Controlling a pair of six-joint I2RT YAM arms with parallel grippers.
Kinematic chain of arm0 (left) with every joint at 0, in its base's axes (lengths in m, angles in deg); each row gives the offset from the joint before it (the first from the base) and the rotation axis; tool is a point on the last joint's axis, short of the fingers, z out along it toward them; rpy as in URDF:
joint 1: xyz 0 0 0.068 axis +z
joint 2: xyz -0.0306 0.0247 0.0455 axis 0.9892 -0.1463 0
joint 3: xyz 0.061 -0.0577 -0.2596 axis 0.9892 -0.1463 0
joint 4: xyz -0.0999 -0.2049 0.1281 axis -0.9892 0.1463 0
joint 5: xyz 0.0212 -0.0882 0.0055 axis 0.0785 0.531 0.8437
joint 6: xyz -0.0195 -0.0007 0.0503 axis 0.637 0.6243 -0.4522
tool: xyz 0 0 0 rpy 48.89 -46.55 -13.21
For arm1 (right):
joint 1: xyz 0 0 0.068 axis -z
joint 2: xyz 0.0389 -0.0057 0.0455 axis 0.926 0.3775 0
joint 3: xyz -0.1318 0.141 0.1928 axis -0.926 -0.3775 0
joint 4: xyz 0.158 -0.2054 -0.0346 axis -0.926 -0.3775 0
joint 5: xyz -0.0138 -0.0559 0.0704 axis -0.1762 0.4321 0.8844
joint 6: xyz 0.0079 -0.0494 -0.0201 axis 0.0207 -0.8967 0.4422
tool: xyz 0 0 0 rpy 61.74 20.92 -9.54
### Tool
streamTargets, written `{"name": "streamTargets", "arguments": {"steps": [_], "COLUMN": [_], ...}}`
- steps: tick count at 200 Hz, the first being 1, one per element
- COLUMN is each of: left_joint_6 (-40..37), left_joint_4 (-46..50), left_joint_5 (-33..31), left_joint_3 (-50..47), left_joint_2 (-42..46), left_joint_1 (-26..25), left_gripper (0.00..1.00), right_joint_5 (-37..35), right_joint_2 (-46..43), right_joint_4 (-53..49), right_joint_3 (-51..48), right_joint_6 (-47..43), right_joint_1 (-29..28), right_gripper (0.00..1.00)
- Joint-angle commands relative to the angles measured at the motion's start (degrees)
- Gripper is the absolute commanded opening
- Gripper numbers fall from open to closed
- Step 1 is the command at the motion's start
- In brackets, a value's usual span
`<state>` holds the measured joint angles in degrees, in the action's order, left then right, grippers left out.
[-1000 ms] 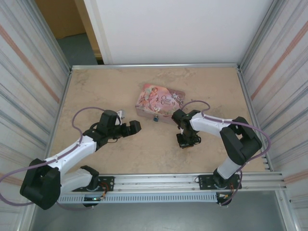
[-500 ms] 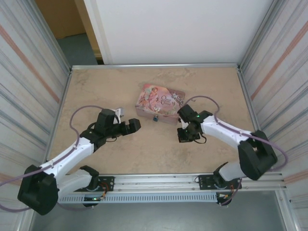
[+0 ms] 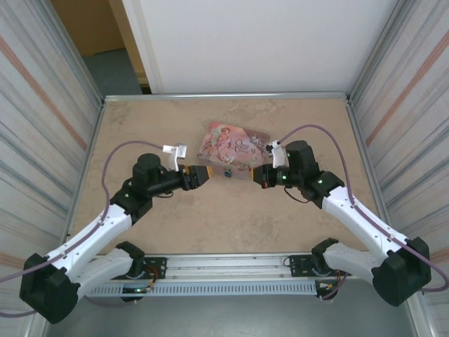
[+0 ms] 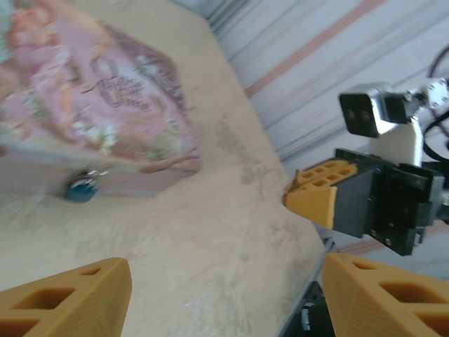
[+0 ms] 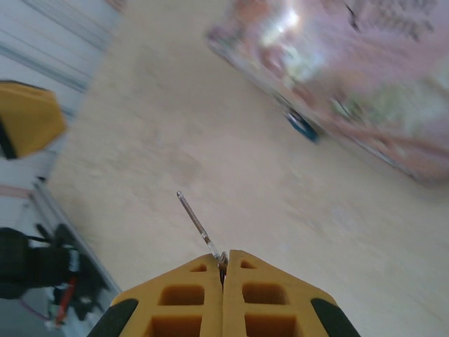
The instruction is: Unlock the padlock with the key
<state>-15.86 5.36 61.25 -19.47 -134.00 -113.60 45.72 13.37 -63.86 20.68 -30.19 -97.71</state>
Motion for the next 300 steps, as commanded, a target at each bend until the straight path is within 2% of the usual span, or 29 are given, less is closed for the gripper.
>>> {"name": "streamTargets", "arguments": {"steps": [1,40,116,149,192,211,242,273,300], "left_joint_6": [-2.88,-5.04,-4.94,-4.4,-4.85,-5.46,-6.63,-8.23,-8.95], "left_joint_4": [-3.56,-4.55,-6.65,-7.25,-6.37,-5.3,-2.92,0.71,2.14], "left_joint_5": [2.61,2.39,1.77,0.65,0.98,0.56,-0.61,-2.23,-2.88], "left_joint_3": [4.79,10.43,14.32,13.9,14.12,14.42,14.82,15.79,16.07], "left_joint_2": [-1.85,-6.82,-13.16,-13.11,-13.1,-12.73,-11.2,-8.34,-6.82], "left_joint_1": [-2.9,-7.0,-10.0,-10.09,-10.09,-10.09,-10.09,-10.0,-10.01], "left_gripper": [0.65,0.61,0.48,0.36,0.12,0.0,0.0,0.0,0.0], "right_joint_5": [5.51,7.7,8.33,8.02,7.23,7.35,8.52,13.72,16.3], "right_joint_2": [-1.1,-0.53,-0.24,-0.03,-0.1,-0.25,-1.32,-3.09,-3.34], "right_joint_4": [8.14,10.12,11.36,11.14,11.14,11.32,12.11,19.31,23.97], "right_joint_3": [1.61,3.4,4.06,4.06,4.1,4.05,3.68,1.24,0.78], "right_joint_6": [2.69,3.73,3.99,4.0,4.72,5.12,6.39,11.72,13.86], "right_joint_1": [-0.53,-3.55,-6.5,-6.67,-6.64,-6.57,-5.0,-2.26,-2.48], "right_gripper": [0.0,0.0,0.0,0.0,0.0,0.05,0.25,0.34,0.44]}}
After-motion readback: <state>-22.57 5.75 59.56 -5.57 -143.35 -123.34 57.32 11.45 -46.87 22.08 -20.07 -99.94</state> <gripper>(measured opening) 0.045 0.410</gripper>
